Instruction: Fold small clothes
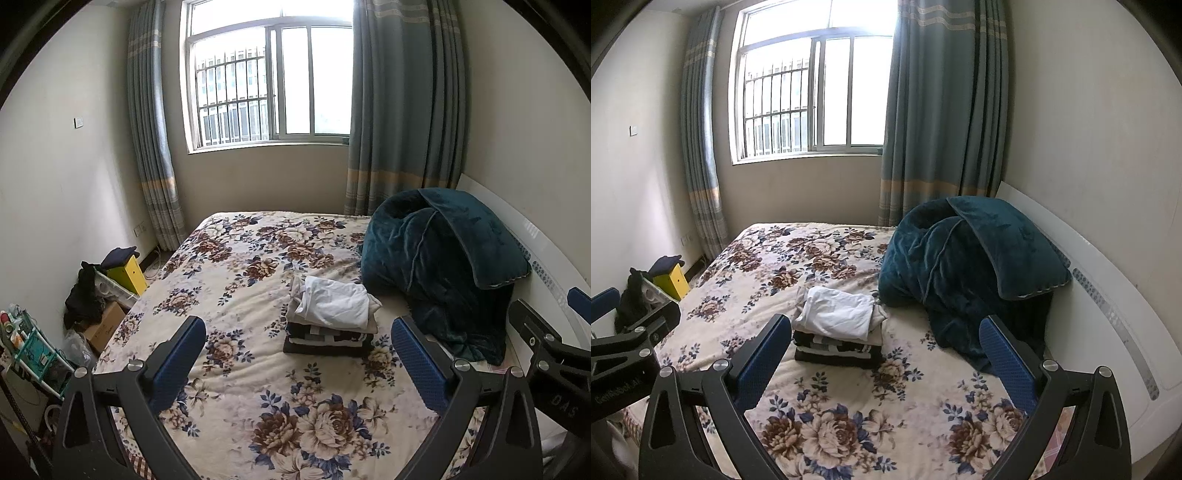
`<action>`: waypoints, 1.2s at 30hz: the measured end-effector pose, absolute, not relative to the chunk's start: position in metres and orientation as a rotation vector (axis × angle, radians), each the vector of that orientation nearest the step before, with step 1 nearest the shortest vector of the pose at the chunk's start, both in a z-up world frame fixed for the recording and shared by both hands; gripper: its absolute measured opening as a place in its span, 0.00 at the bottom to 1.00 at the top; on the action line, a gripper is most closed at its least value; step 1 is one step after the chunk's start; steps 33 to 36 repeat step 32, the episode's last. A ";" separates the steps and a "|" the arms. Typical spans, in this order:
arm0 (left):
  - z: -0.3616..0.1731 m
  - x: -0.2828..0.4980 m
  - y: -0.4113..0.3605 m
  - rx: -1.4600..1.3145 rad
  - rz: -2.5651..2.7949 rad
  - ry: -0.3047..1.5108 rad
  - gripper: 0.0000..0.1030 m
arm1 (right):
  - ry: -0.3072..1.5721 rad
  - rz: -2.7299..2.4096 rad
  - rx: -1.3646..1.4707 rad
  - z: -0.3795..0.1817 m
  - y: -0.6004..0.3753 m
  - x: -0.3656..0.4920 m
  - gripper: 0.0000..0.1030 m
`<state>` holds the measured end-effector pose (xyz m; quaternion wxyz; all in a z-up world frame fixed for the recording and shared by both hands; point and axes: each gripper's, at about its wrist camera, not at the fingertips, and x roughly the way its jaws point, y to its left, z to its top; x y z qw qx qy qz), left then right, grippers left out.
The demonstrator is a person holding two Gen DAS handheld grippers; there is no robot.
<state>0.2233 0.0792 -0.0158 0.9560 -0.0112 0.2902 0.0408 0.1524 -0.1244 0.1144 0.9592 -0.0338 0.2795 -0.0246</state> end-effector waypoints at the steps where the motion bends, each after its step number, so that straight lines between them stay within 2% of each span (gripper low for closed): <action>1: -0.016 0.223 0.080 -0.022 0.084 0.588 1.00 | 0.567 -0.051 -0.065 0.114 -0.124 0.152 1.00; 36: -0.014 0.206 0.079 -0.030 0.123 0.556 1.00 | 0.569 -0.040 -0.068 0.116 -0.122 0.150 1.00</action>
